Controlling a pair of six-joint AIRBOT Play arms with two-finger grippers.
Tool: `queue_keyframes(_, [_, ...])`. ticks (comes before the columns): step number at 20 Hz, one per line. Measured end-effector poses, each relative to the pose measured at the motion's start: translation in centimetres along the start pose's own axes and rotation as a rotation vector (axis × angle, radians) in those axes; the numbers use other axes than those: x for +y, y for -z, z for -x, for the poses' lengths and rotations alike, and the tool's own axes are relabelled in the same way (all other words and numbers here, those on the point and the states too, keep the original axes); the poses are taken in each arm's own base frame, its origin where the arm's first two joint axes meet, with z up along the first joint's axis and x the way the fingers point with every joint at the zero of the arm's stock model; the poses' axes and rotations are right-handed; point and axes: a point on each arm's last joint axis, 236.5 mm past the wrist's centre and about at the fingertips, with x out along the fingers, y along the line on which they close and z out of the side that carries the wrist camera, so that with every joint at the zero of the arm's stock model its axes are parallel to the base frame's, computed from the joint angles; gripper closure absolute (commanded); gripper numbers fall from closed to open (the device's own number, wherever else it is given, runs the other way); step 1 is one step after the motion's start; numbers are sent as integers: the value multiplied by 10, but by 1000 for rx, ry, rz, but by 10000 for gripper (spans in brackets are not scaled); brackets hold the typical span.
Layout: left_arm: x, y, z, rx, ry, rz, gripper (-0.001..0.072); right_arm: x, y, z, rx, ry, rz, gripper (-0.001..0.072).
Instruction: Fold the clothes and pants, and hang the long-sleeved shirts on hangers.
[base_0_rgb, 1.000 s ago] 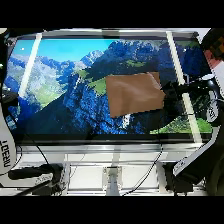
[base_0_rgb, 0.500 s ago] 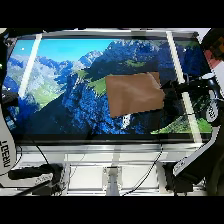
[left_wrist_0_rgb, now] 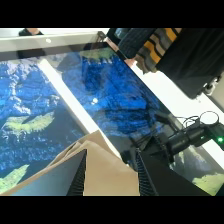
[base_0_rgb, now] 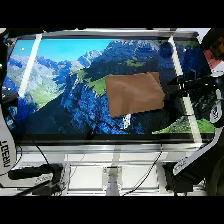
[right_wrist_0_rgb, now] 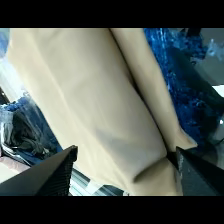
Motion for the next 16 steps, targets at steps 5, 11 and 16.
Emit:
queue_keyframes(5, [-1,0,0,0,4,3,345,2,0,-1,4,-17,30,30])
queue_keyframes(11, [-1,0,0,0,4,3,345,-8,15,-26,117,-48,1,18])
queue_keyframes(16, [-1,0,0,0,4,3,345,-18,25,-42,186,-39,-18,19])
